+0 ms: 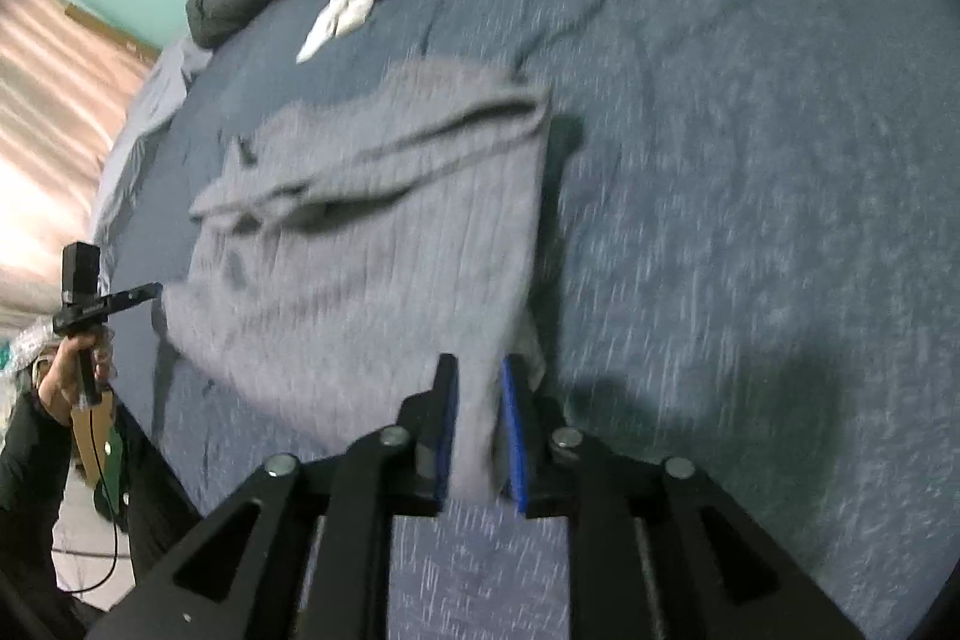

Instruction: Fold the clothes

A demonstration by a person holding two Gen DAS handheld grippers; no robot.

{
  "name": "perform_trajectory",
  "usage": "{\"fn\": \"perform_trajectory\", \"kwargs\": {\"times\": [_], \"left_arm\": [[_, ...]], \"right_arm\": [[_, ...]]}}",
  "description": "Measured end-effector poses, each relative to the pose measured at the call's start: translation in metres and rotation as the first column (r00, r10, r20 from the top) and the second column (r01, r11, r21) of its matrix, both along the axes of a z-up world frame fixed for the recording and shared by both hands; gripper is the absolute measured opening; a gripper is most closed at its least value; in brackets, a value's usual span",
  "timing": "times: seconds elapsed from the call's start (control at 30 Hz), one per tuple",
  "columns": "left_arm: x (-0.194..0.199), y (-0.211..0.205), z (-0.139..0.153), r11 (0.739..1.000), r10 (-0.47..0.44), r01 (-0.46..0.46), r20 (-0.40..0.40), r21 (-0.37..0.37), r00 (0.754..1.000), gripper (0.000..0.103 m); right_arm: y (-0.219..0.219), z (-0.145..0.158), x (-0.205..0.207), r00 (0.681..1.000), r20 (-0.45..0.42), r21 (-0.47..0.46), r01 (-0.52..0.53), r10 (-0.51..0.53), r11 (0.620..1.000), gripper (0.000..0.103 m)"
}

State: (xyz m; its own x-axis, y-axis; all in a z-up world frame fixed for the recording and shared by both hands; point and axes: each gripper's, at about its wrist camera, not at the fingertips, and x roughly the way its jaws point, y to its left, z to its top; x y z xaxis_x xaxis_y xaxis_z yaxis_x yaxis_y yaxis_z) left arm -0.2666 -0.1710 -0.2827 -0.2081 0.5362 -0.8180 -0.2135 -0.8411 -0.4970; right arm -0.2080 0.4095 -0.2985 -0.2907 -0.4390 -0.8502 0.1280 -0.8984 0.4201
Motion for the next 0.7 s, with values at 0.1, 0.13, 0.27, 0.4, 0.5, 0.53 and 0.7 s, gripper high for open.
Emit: {"fn": "perform_trajectory", "kwargs": {"times": [0.1, 0.13, 0.27, 0.4, 0.5, 0.53, 0.7], "left_arm": [[-0.019, 0.008, 0.002, 1.000, 0.003, -0.004, -0.031, -0.011, 1.000, 0.031], [-0.025, 0.012, 0.000, 1.000, 0.002, -0.002, -0.037, -0.008, 0.999, 0.031], [-0.047, 0.029, -0.011, 0.996, -0.045, 0.038, -0.091, -0.075, 0.995, 0.031], [-0.061, 0.034, -0.027, 0.991, -0.069, 0.059, -0.081, -0.123, 0.994, 0.031], [-0.067, 0.032, -0.034, 0.989, -0.068, 0.055, -0.094, -0.136, 0.993, 0.031], [-0.069, 0.031, -0.035, 0.990, -0.066, 0.052, -0.101, -0.134, 0.993, 0.031], [-0.081, 0.028, -0.043, 0.988, -0.071, 0.054, -0.119, -0.142, 0.990, 0.031]], "right_arm": [[-0.002, 0.001, -0.017, 1.000, -0.016, -0.006, 0.019, -0.019, 1.000, 0.026], [-0.006, 0.000, -0.023, 0.999, -0.023, -0.009, 0.023, -0.023, 1.000, 0.026], [-0.019, -0.006, -0.048, 0.998, -0.066, 0.027, 0.017, -0.015, 0.999, 0.026], [-0.035, -0.020, -0.067, 0.994, -0.099, 0.156, -0.023, 0.039, 0.988, 0.027], [-0.039, -0.034, -0.080, 0.993, -0.101, 0.233, -0.043, 0.068, 0.972, 0.027], [-0.039, -0.039, -0.084, 0.992, -0.103, 0.243, -0.052, 0.079, 0.969, 0.027], [-0.039, -0.052, -0.101, 0.989, -0.116, 0.255, -0.058, 0.090, 0.965, 0.027]]}}
